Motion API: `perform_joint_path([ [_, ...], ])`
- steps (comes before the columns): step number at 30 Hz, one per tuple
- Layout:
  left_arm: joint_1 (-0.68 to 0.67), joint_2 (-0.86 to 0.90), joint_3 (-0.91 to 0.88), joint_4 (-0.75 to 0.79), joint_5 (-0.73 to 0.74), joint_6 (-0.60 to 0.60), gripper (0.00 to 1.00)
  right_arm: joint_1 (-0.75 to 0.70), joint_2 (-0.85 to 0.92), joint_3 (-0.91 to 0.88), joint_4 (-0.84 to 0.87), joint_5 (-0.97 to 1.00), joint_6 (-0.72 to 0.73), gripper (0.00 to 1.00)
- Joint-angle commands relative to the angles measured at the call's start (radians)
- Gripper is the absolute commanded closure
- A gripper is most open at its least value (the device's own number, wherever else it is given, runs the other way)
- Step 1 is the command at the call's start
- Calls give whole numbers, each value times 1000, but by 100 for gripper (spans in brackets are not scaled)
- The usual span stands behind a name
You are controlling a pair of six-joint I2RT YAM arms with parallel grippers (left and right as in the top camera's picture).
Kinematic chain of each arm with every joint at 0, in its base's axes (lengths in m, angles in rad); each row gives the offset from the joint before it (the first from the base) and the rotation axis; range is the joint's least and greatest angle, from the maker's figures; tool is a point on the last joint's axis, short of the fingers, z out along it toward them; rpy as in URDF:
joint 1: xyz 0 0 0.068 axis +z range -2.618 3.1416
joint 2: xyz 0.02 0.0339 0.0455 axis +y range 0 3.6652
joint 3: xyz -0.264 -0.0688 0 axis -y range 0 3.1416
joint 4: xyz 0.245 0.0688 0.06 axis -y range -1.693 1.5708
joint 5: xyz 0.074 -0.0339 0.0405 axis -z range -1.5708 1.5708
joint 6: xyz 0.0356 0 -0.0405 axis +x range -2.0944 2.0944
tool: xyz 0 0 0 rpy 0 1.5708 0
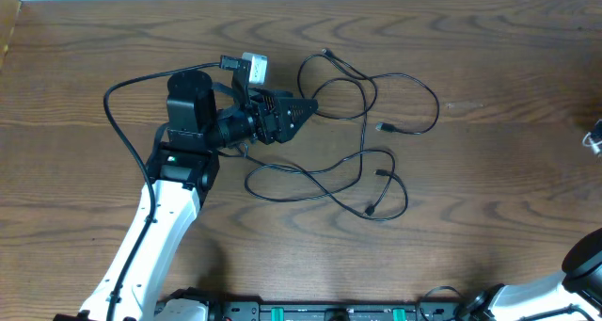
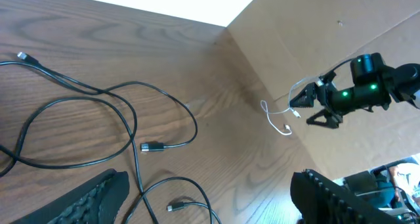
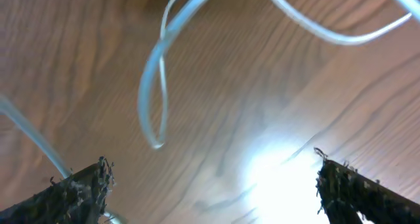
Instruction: Untangle cables
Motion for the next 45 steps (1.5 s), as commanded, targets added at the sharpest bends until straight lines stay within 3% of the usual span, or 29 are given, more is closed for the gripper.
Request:
perform_joint_path([
  [1, -2, -1, 12, -3, 5, 17, 16, -8, 27, 12, -6, -130, 138, 1],
  [6, -2, -1, 12, -26, 5, 18, 16, -34, 95, 12, -1, -330, 142, 1],
  [15, -2, -1, 12, -29, 5, 18, 16, -118, 234, 12, -39, -980, 132, 1],
  [27, -2, -1, 12, -29, 5, 17, 17, -114, 236, 12, -74, -1219, 126, 1],
  [29, -2, -1, 12, -29, 5, 17, 17, -108, 235, 12, -116, -1158, 119, 1],
  [32, -2, -1, 12, -28, 5, 17, 17, -108, 235, 12, -141, -917, 329, 1],
  [34, -2, -1, 12, -29, 5, 17, 17, -108, 234, 12, -209, -963, 332, 1],
  [36, -2, -1, 12, -28, 5, 17, 17, -108, 234, 12, -110, -932, 404, 1],
  [38, -2, -1, 12, -25, 4, 17, 17, -109, 234, 12, -119, -972, 475, 1],
  [40, -2, -1, 12, -27, 5, 17, 17, -105, 232, 12, -127, -1132, 398, 1],
  [42, -3, -1, 12, -29, -5, 17, 17, -101, 233, 12, 14, -1135, 425, 1],
  [43, -3, -1, 12, -29, -18, 17, 16, -98, 232, 12, -3, -1179, 421, 1],
  [45, -3, -1, 12, -29, -22, 17, 17, -88, 229, 12, -100, -1406, 221, 1],
])
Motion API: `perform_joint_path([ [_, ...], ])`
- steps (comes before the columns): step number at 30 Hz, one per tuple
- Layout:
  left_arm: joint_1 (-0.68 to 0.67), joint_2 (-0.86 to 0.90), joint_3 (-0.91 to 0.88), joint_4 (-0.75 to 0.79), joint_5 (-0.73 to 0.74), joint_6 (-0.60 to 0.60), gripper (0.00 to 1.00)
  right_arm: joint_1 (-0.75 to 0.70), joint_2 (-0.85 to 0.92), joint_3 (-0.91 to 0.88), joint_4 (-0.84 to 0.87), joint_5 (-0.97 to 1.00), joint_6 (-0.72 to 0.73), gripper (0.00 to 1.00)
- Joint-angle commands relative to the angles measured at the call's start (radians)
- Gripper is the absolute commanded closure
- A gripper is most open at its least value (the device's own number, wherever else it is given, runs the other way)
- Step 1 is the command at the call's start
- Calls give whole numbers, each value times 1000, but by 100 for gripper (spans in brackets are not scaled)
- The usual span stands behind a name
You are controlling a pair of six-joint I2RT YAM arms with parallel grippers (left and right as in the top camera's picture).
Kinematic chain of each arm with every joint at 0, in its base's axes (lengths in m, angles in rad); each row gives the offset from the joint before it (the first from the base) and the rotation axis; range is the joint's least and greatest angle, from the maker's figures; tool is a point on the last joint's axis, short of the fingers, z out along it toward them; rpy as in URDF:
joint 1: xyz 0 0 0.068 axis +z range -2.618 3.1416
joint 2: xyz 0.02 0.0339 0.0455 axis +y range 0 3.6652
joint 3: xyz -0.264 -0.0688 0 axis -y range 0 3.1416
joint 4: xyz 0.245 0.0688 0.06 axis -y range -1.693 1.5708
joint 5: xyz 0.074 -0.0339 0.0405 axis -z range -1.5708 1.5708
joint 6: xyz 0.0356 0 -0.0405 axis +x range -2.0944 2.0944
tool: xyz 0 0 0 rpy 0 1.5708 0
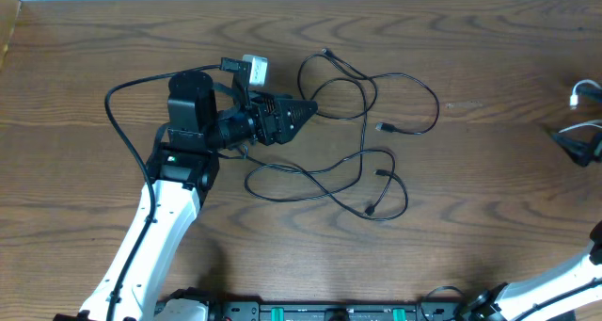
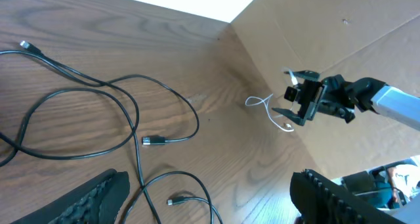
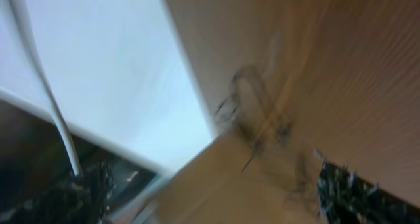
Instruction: Untangle cables
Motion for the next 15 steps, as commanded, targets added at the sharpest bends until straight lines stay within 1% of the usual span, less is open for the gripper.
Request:
perform_joint_path([
  [1, -3, -1, 12, 1, -14, 17, 17, 22, -13, 5, -54, -383, -237, 1],
  [3, -3, -1, 12, 2, -33, 17, 17, 26, -10, 5, 35, -384, -219, 1],
  [7, -3, -1, 12, 0, -43, 17, 17, 38, -10, 5, -23, -380, -248, 1],
  [9, -3, -1, 12, 0, -43, 17, 17, 44, -10, 5, -40, -337, -231, 1],
  [11, -3, -1, 12, 1, -43, 17, 17, 46, -10, 5, -87, -211, -114, 1],
  [13, -3, -1, 12, 0, -43, 17, 17, 47, -10, 5, -142, -58, 59, 1],
  [14, -3, -1, 12, 0, -43, 17, 17, 46, -10, 5, -189, 39, 183, 9],
  [15, -3, -1, 12, 0, -43, 17, 16, 46, -10, 5, -227, 82, 253, 11],
])
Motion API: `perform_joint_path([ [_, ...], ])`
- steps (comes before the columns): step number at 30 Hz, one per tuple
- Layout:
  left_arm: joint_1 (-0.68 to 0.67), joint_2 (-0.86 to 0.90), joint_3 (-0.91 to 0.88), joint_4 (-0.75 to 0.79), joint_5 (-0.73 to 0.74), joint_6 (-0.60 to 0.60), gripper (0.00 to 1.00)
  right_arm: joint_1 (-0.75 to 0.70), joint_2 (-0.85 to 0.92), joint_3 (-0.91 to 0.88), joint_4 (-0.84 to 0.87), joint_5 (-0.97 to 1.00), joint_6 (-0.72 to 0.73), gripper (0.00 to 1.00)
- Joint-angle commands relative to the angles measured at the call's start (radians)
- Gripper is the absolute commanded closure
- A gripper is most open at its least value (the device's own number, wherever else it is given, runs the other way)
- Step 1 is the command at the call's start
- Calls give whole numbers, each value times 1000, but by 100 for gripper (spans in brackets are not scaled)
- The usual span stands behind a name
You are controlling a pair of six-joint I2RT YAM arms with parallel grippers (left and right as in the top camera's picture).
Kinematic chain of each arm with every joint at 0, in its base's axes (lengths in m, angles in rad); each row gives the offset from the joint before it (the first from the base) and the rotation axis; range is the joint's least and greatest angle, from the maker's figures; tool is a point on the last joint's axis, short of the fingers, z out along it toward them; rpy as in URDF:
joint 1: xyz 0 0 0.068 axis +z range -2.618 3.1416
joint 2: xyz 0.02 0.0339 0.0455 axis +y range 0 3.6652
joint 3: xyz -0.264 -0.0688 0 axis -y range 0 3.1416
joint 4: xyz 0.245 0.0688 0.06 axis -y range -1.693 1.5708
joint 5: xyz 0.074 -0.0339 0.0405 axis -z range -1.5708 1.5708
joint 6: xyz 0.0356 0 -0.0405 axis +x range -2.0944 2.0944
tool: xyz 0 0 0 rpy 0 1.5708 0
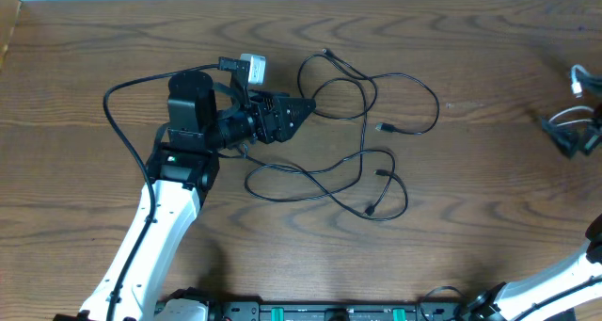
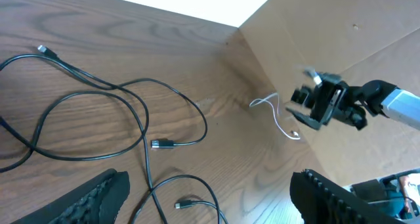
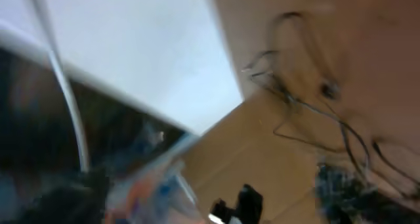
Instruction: Untangle cables
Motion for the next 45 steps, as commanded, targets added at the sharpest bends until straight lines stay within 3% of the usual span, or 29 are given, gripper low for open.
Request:
perform_joint_path([
  [1, -3, -1, 12, 0, -6, 17, 16, 8, -10, 5, -106, 257, 340, 12],
  [6, -3, -1, 12, -3, -7, 17, 17, 8, -10, 5, -148, 258, 388, 13],
  [8, -3, -1, 12, -3, -7, 17, 17, 8, -10, 5, -145, 269, 416, 1],
  [16, -3, -1, 12, -3, -7, 17, 16, 8, -10, 5, -173, 412, 554, 1],
  [22, -3, -1, 12, -3, -7, 17, 17, 7, -10, 5, -261, 452, 579, 1],
  [27, -3, -1, 12, -4, -6, 17, 17, 6, -10, 6, -314, 652, 711, 1],
  [34, -3, -1, 12, -3, -12, 17, 17, 6, -11, 14, -256, 708, 597, 1],
  [36, -3, -1, 12, -3, -20, 17, 17, 6, -11, 21, -218, 708, 525, 8],
  [38, -3, -1, 12, -3, -24, 17, 17, 10, -11, 26, -175, 707, 407, 30],
  [40, -3, -1, 12, -3, -29, 17, 17, 20, -11, 31, -145, 707, 320, 44],
  [45, -3, -1, 12, -3, -49, 17, 17, 63, -17, 43, -128, 732, 278, 42],
])
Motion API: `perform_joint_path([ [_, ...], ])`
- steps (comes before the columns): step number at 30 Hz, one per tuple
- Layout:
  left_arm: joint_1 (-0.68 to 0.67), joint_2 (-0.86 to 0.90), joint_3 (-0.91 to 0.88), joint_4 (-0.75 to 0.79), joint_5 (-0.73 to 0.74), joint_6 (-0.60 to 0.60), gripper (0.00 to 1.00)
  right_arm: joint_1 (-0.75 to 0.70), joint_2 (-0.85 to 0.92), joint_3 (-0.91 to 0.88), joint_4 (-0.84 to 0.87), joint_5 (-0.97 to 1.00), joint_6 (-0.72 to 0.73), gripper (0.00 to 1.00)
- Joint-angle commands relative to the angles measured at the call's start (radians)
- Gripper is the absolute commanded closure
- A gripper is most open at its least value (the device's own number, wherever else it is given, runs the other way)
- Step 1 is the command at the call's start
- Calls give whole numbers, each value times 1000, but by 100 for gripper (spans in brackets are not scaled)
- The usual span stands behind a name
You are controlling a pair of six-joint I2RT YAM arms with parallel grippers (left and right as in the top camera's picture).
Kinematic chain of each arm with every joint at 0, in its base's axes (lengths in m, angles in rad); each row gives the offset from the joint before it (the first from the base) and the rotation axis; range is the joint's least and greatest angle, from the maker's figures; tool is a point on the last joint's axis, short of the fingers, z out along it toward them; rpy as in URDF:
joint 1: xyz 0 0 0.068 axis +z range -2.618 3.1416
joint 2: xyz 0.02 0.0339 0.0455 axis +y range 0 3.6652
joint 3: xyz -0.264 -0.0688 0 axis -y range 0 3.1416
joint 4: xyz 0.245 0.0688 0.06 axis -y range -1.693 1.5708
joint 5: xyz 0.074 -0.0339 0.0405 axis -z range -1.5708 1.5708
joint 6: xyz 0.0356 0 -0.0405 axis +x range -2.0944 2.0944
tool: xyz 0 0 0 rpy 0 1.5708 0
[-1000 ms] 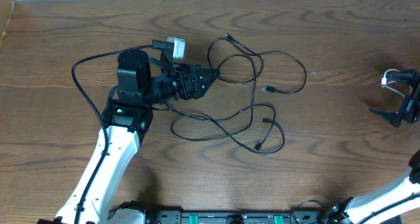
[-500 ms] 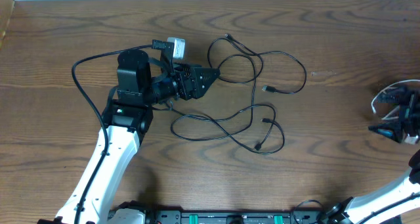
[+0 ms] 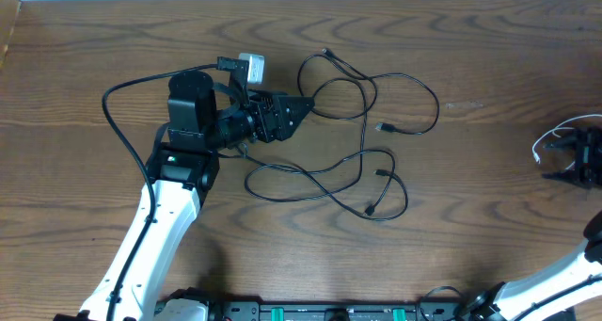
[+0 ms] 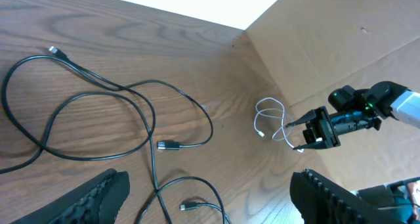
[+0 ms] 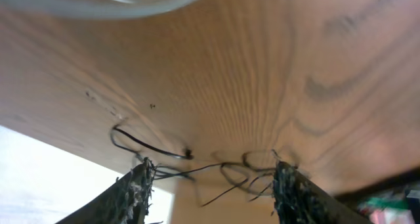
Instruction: Untangle cables
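Black cables point(image 3: 362, 133) lie in tangled loops at the table's middle, and their plugs point(image 4: 168, 145) show in the left wrist view. My left gripper point(image 3: 290, 114) hovers open at the tangle's left edge, its fingers point(image 4: 92, 198) wide apart with nothing between them. A thin white cable point(image 4: 270, 119) lies coiled apart from the tangle at the far right point(image 3: 549, 136). My right gripper point(image 3: 564, 157) stands just beside it, low over the wood, open point(image 5: 211, 165) and empty. The white cable is a blur at the top of the right wrist view point(image 5: 131, 2).
A brown cardboard wall point(image 4: 341, 46) stands along the table's right side behind the right arm. A white adapter block point(image 3: 252, 69) rides on the left arm. Bare wooden table point(image 3: 489, 217) lies between the tangle and the white cable.
The right gripper has moved toward the table's front edge and sits lower. The white cable, then trailing by the gripper, now lies in a small coil on the wood. The left arm has barely shifted.
At first the right gripper was raised off the right edge with the white cable hanging from it. It then stood over the table's right side with the cable trailing. Now the cable rests coiled there. The left gripper stayed open by the black tangle throughout.
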Motion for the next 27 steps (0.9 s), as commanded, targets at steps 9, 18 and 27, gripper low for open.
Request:
perform_joint_path([
  [9, -3, 0, 12, 1, -30, 17, 17, 205, -17, 25, 124, 126, -370, 18],
  [18, -3, 0, 12, 1, -74, 17, 17, 476, -17, 25, 215, 568, -370, 1],
  [27, -3, 0, 12, -3, -74, 17, 17, 632, -16, 17, 322, 825, -397, 1],
])
